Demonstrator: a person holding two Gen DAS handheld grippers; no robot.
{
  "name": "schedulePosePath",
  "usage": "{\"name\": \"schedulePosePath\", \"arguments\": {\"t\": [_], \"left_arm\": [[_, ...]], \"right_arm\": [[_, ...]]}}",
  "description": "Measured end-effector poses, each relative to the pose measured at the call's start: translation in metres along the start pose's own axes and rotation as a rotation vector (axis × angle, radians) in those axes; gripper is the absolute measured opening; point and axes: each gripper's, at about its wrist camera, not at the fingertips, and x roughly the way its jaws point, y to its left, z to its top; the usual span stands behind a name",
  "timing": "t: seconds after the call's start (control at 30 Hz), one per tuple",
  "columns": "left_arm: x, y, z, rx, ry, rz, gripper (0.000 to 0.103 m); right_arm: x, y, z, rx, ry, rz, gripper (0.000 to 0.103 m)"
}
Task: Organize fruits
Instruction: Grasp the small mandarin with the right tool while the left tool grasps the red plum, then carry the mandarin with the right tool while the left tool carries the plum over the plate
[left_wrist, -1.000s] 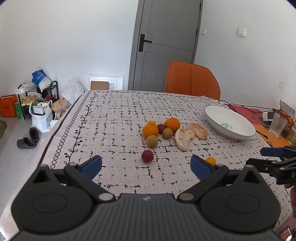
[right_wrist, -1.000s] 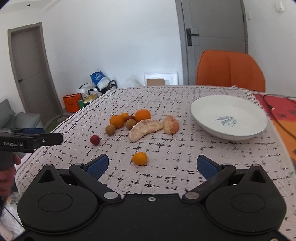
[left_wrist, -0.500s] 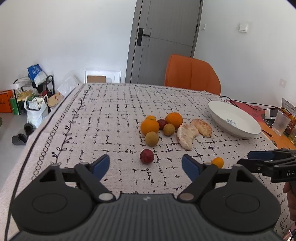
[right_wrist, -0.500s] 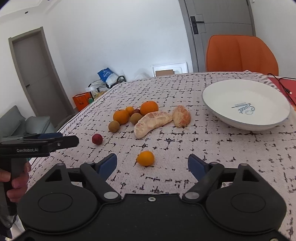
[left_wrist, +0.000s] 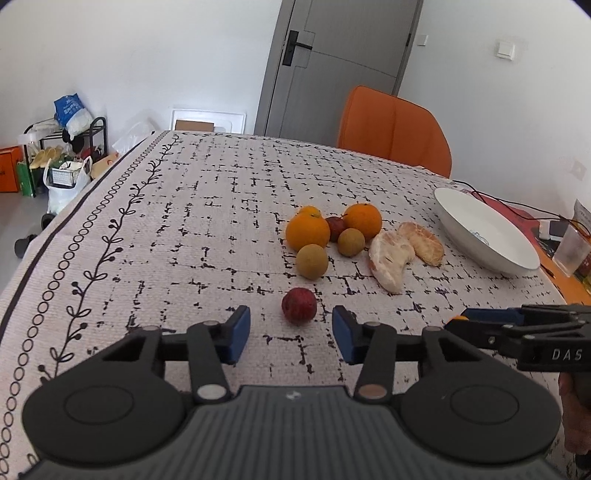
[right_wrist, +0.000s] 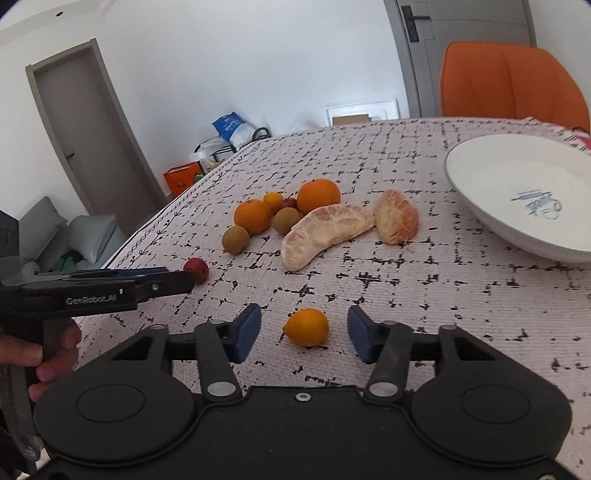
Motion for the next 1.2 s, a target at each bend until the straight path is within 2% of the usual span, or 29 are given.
{"name": "schedulePosePath", "arguments": {"t": [0.17,0.3,0.33,0.43,0.47,0.53,0.8,1.2], "left_arm": [[0.009,-0.002,0.004,0.002,0.012,-0.005,0.041],[0.015,-0.003,0.007,0.005,0.020,-0.011,0.028],[0.016,-0.004,0.007,0.007,0.022,-0.012,0.023],[0.017,-0.005,0.011,0.002,0.021,-0.035,0.021],[0.015,-0.007,0.012,0.007,0.010,-0.036,0.020],[0.015,-0.011,0.015,0.020,-0.001,-0.036,0.020],[0.017,-0.024,0.021,0.044,-0.005,-0.053,0.021],[0.024,-0.070,0.038,0.114,-0.034,-0.073,0.021]], "right_arm": [[0.003,-0.002,0.005,-0.001,0.009,0.019,0.048],[0.005,-0.005,0.006,-0.005,0.027,0.023,0.046],[0.006,-0.005,0.006,-0.011,0.031,0.023,0.042],[0.006,-0.003,0.006,-0.054,0.050,-0.003,0.024],[0.006,-0.004,0.007,-0.054,0.054,0.002,0.024],[0.003,-0.006,0.007,-0.049,0.045,0.019,0.024],[-0.011,-0.019,0.011,-0.028,-0.018,-0.004,0.024],[-0.047,-0.057,0.018,0.027,-0.164,-0.109,0.024]]}}
